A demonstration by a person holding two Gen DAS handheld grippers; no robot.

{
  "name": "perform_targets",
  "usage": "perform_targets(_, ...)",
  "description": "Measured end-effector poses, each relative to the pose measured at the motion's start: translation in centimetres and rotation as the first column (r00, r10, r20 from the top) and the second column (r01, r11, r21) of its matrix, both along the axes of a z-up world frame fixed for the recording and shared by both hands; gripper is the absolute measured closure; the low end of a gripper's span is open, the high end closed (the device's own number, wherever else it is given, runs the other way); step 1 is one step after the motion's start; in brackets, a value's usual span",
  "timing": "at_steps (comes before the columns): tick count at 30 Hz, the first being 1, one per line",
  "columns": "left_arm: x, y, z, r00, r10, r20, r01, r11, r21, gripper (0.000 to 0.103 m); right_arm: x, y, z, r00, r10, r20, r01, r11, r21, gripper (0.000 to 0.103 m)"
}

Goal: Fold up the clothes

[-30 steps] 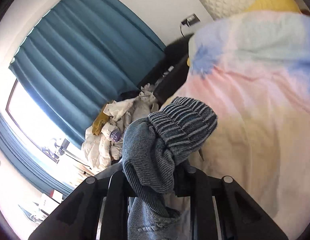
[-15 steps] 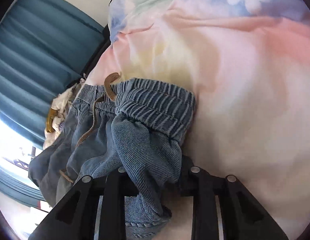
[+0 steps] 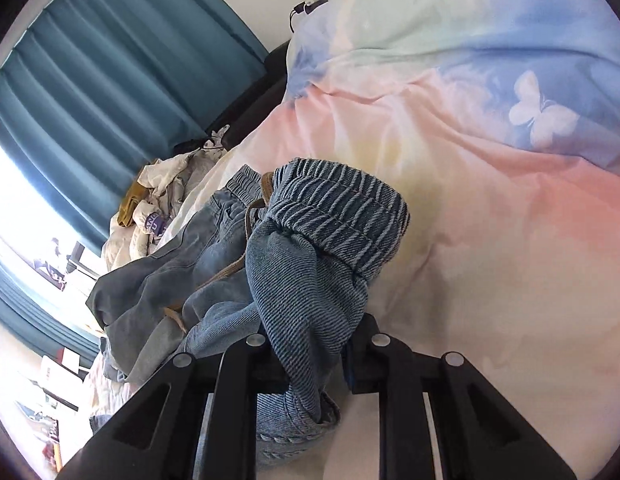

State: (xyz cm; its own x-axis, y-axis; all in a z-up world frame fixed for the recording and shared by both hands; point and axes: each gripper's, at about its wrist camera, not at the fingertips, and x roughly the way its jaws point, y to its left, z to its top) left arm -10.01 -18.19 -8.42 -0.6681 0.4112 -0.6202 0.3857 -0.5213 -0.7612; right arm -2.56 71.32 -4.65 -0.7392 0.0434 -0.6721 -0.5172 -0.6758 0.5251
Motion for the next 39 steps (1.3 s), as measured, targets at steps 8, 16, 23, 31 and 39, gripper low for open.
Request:
perform_targets(8,0.3,0.6,-2.4,0.992,0.009,0.129,-0.014,0.999,0.044,0.081,4.2,-2.4,-0.9,0.991,0.028,0.131,-0.024,0.999,-0.029,0.072)
perform_targets(16,-0.7,-0.4,-4.6,0.984,0.069,0.165,-0.083,0.994,0.076,0.055,4.2,-9.6,4.0,0.992,0.111,0.057,-0.11,0.994,-0.008,0.053)
perform_targets(23,-2.3,-0.9,-5.3,0.991,0.056,0.12,-0.074,0.986,0.151,0.055,0.0,-19.9,7.4,0.975,0.216,-0.048,-0.215,0.976,0.014,0.052)
perform_targets(31,-3.8,-2.0,-3.6,0.998,0.069,0.011,-0.069,0.997,0.042,0.063,-6.1,-33.4,3.3,0.92,0.391,-0.006,-0.391,0.92,0.006,0.052)
perform_targets(39,-5.6,-1.3,-3.6,0.998,0.054,-0.018,-0.054,0.998,-0.019,0.087,-8.3,-35.3,-0.4,0.911,0.382,0.158,-0.397,0.914,0.081,0.052)
